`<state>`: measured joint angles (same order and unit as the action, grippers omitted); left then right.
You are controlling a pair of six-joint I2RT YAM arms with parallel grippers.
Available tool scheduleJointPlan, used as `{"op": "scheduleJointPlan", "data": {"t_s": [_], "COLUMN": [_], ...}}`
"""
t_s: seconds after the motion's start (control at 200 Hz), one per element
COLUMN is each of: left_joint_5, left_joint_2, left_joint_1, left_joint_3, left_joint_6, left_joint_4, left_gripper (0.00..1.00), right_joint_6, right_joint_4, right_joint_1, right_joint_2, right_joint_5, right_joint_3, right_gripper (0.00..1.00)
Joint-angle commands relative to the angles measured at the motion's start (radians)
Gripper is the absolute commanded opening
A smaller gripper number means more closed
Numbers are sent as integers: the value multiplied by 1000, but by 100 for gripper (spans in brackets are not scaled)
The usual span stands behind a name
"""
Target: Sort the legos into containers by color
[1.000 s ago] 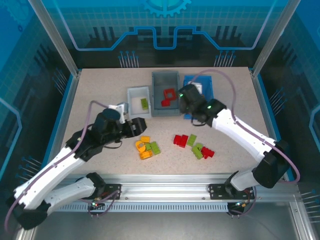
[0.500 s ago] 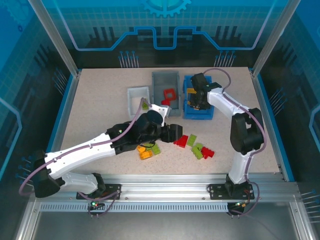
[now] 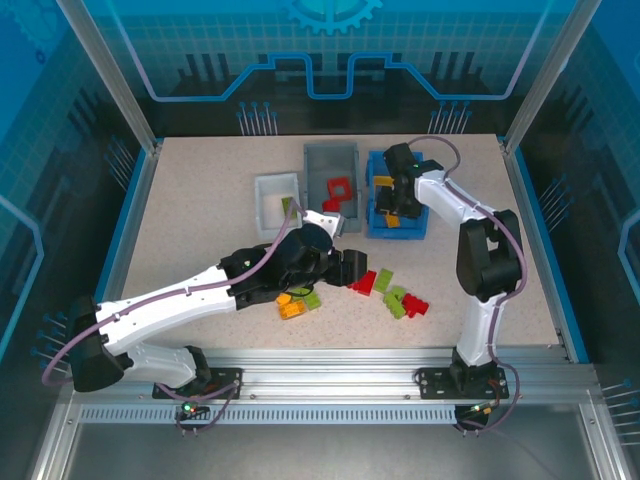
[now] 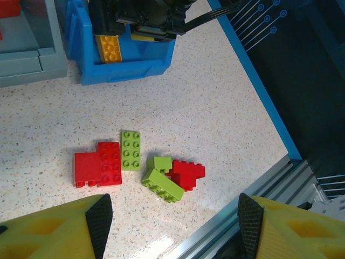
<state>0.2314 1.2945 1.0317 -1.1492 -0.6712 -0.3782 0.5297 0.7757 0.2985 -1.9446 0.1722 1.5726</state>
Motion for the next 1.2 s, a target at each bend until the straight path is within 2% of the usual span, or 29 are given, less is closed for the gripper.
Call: {"op": "scheduleJointPlan", "data": {"t_s": [0.0, 0.165, 0.27, 0.39, 0.545, 0.67, 0.78, 0.92, 1.08, 1.19], "left_joint_5": [39, 61, 53, 23, -43, -110, -190, -227, -263, -287], "left_joint_2": [0, -3, 12, 60, 160, 226, 286, 361, 406, 500], "left_joint_1": [8, 7, 7, 7, 0, -13, -8, 15, 34, 64], "left_joint_3": [7, 7, 14, 30, 26, 13, -11, -31, -45, -152], "left_joint_6": [12, 22, 30, 29, 32, 29, 25, -48, -195, -261], "left_joint_4": [-51, -101, -122, -127, -128, -124, -105, -118, -97, -118], "left_gripper": [66, 67, 65, 63, 63, 63, 60, 60, 62, 63], "right_joint_6": [-9, -10, -3, 11, 84, 210, 346, 418, 397, 379], "right_joint_4": [36, 50, 46, -2, -13, 59, 196, 332, 364, 337], "right_joint_1": [8, 57, 108, 218, 398, 512, 565, 575, 576, 577], "right_joint_2": [123, 294, 438, 645, 919, 1111, 1233, 1305, 1246, 1223], "right_joint_5": [18, 96, 145, 192, 193, 187, 216, 274, 326, 344], "right_joint_3": [32, 18, -51, -241, -529, -724, -794, -760, -700, -667], "right_gripper": [56, 55, 54, 54, 55, 55, 55, 55, 55, 55]}}
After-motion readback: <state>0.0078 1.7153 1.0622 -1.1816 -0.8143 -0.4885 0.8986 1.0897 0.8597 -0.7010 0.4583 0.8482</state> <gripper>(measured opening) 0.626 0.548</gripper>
